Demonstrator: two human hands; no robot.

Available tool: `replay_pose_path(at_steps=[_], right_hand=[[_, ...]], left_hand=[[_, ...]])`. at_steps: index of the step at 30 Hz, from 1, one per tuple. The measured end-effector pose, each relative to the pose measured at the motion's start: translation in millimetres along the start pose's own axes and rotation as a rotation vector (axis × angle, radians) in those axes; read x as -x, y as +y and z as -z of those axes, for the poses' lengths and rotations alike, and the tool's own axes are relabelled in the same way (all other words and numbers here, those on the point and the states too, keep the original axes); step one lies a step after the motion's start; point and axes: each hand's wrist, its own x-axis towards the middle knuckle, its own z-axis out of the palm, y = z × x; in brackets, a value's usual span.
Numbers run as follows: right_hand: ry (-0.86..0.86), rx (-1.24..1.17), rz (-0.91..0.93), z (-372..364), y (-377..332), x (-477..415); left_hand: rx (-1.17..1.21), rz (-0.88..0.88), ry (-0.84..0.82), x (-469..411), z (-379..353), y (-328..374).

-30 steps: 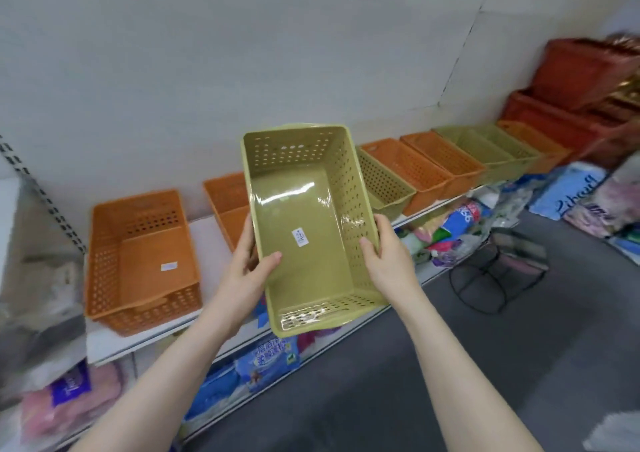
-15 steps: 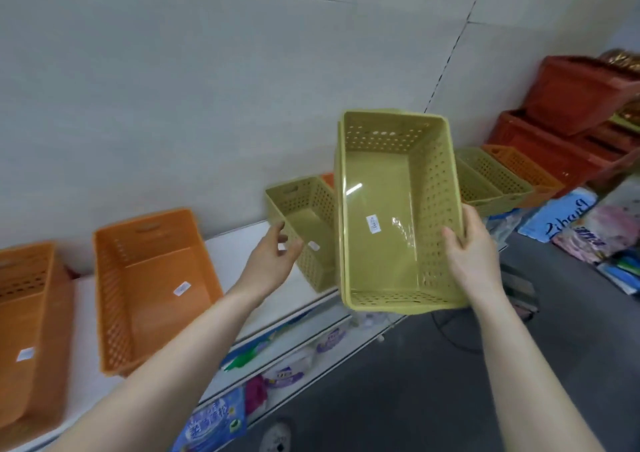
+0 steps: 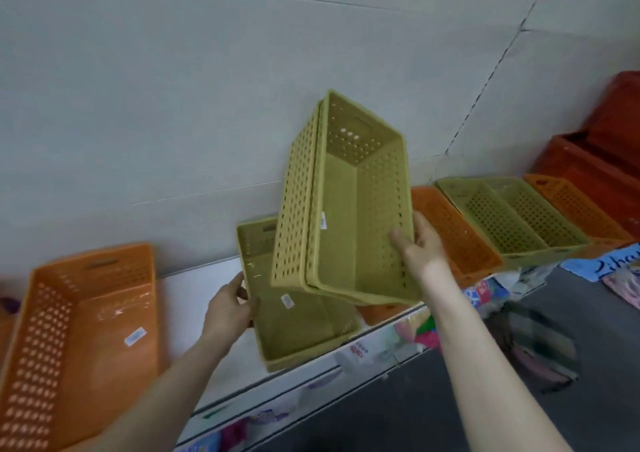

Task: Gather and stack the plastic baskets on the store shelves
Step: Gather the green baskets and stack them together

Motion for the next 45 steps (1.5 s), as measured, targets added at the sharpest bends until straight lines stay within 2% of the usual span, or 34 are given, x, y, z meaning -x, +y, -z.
replay_pose_path(at_steps=[4, 8, 11, 14, 17, 21, 24, 31, 37, 42, 45], right_hand=[[-0.271, 0.07, 0.023, -30.5, 4.2, -21.4], [-0.482, 0.349, 0.116, -47.2, 13.8, -24.6], [-0.524, 0.486, 0.126, -58.7, 23.6, -24.4], [-0.585, 0.534, 0.052, -66.5, 33.7, -25.9], [-0.614, 0.577, 0.046, -71.6, 39.8, -28.2], [-0.669, 0.616, 0.013, -77.2, 51.5, -28.5], [-0.642, 0.636, 0.021, -82.8, 62.8, -21.8], [-0.68, 0.497, -0.065, -68.5, 53.1, -25.4], [-0.528, 0.318, 0.018, -25.8, 36.4, -29.7], [-0.328, 0.158, 0.084, 39.7, 14.5, -55.7], [-0.201, 0.099, 0.087, 92.8, 11.4, -80.6]], left_hand=[[0.151, 0.093, 0.121, 12.1, 7.0, -15.6], [0.333, 0.155, 0.183, 27.4, -2.6, -20.0], [0.412, 0.193, 0.231, 32.9, -12.4, -20.0], [0.442, 0.208, 0.229, 37.7, -21.5, -15.3], [0.43, 0.216, 0.235, 44.2, -30.4, -8.3], [0.525, 0.258, 0.198, 46.2, -30.9, -3.8], [0.479, 0.3, 0.14, 43.6, -24.8, 1.6], [0.364, 0.159, 0.122, 44.6, -26.4, 11.3], [0.358, -0.105, 0.192, 50.1, -26.2, 54.9], [0.304, -0.431, 0.097, 45.1, -42.3, 125.3], [0.248, -0.509, 0.029, 31.1, -72.5, 163.6]])
